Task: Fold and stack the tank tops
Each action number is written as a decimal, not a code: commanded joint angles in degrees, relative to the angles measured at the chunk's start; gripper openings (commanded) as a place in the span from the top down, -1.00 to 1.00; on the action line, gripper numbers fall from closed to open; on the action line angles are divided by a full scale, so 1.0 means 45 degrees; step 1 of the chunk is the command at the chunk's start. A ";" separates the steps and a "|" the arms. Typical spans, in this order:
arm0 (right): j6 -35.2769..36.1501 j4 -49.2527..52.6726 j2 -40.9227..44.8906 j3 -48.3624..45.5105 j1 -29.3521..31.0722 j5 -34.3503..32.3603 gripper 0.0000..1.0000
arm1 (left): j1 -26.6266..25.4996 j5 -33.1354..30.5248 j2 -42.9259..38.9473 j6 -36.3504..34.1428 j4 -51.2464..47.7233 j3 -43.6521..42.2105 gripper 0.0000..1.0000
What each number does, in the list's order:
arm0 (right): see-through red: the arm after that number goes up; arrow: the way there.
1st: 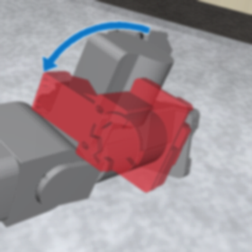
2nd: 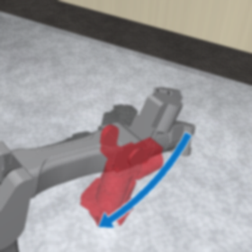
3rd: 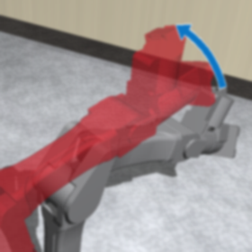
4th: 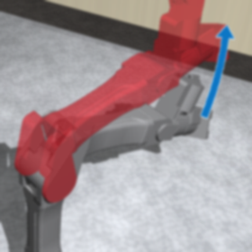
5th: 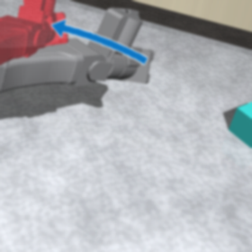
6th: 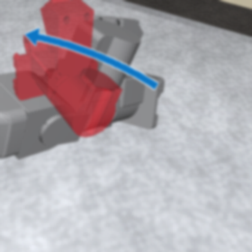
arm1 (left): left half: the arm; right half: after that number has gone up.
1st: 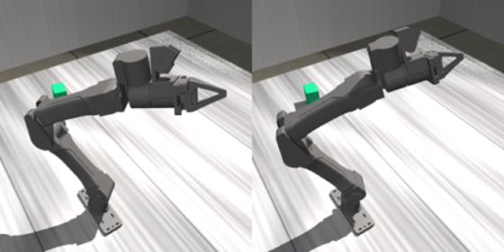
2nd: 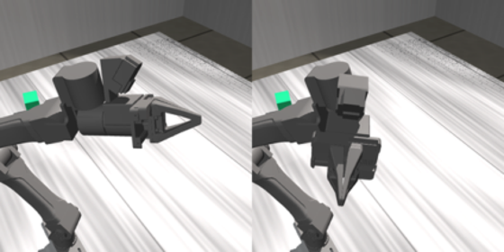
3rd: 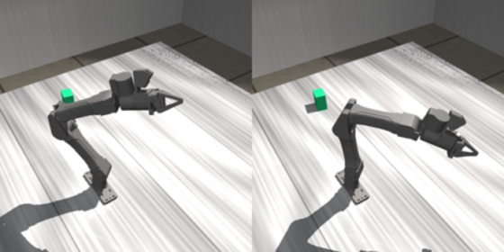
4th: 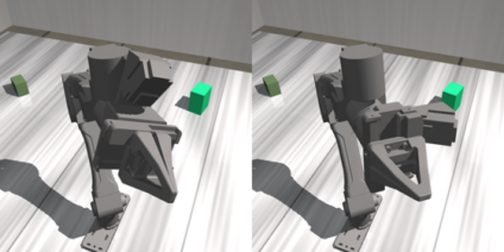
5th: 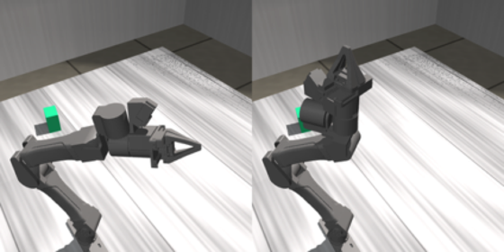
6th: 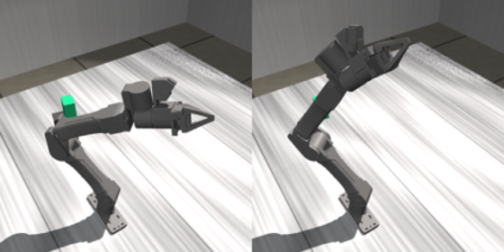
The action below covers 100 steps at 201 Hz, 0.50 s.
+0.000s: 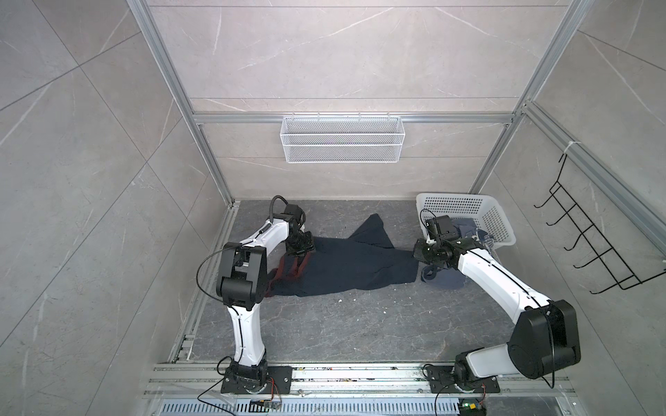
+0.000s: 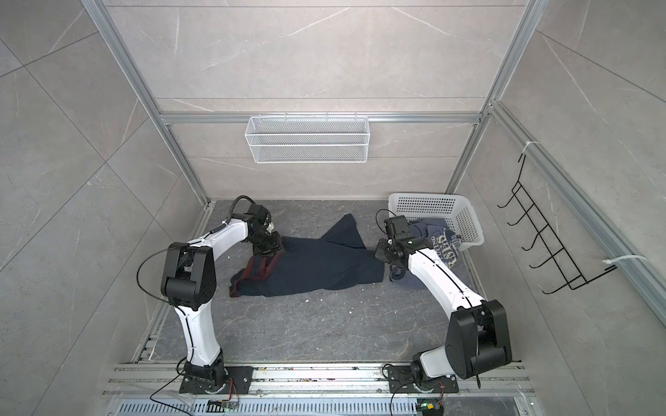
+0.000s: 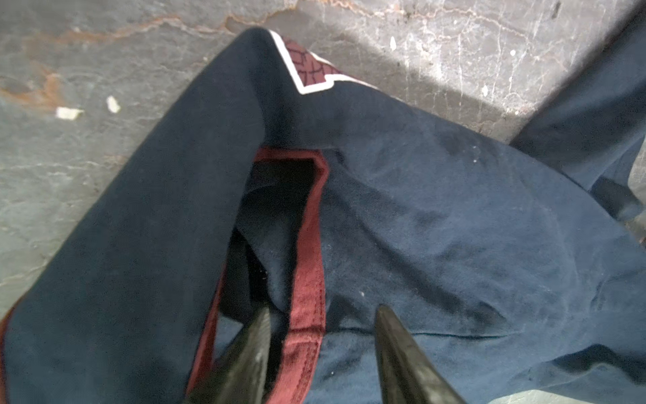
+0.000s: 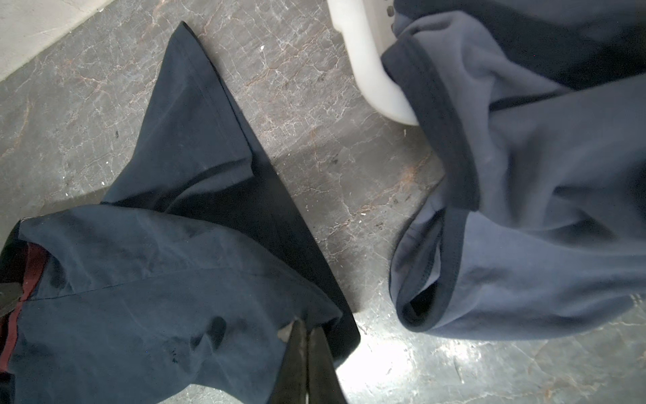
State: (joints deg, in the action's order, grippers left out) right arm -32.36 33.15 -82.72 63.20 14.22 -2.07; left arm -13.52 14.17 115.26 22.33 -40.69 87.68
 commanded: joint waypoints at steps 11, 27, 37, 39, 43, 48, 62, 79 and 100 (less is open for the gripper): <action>0.0145 0.0017 0.0388 -0.0177 -0.0075 0.0071 1.00 | 0.0029 0.0870 0.0032 -0.0101 0.0412 0.0264 0.25; 0.0166 0.0109 0.0496 -0.0130 -0.0075 -0.0015 1.00 | 0.0026 0.1053 -0.0028 -0.0079 0.0421 0.0293 0.37; 0.0162 0.0158 0.0585 -0.0099 -0.0086 -0.0045 1.00 | 0.0035 0.1118 -0.0046 -0.0086 0.0390 0.0320 0.47; 0.0175 0.0165 0.0602 -0.0099 -0.0081 -0.0043 1.00 | 0.0025 0.1125 -0.0057 -0.0081 0.0389 0.0330 0.49; 0.0163 0.0188 0.0641 -0.0080 -0.0093 -0.0055 1.00 | 0.0035 0.1121 -0.0093 -0.0069 0.0390 0.0304 0.51; 0.0175 0.0211 0.0674 -0.0062 -0.0092 -0.0068 1.00 | 0.0035 0.1124 -0.0153 -0.0045 0.0420 0.0267 0.54; 0.0192 0.0299 0.0764 -0.0006 -0.0091 -0.0087 1.00 | 0.0035 0.1123 -0.0314 -0.0013 0.0515 0.0139 0.61; 0.0209 0.0407 0.0861 0.0076 -0.0094 -0.0158 1.00 | 0.0035 0.1188 -0.0589 0.0104 0.0666 -0.0053 0.72; 0.0209 0.0538 0.0969 0.0135 -0.0128 -0.0229 1.00 | 0.0029 0.1332 -0.1205 0.0352 0.0929 -0.0435 0.86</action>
State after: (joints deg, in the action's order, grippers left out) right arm -32.36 33.32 -79.99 63.20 14.11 -2.13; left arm -13.50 18.17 115.18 22.74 -38.06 87.11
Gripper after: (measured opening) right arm 0.045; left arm 0.098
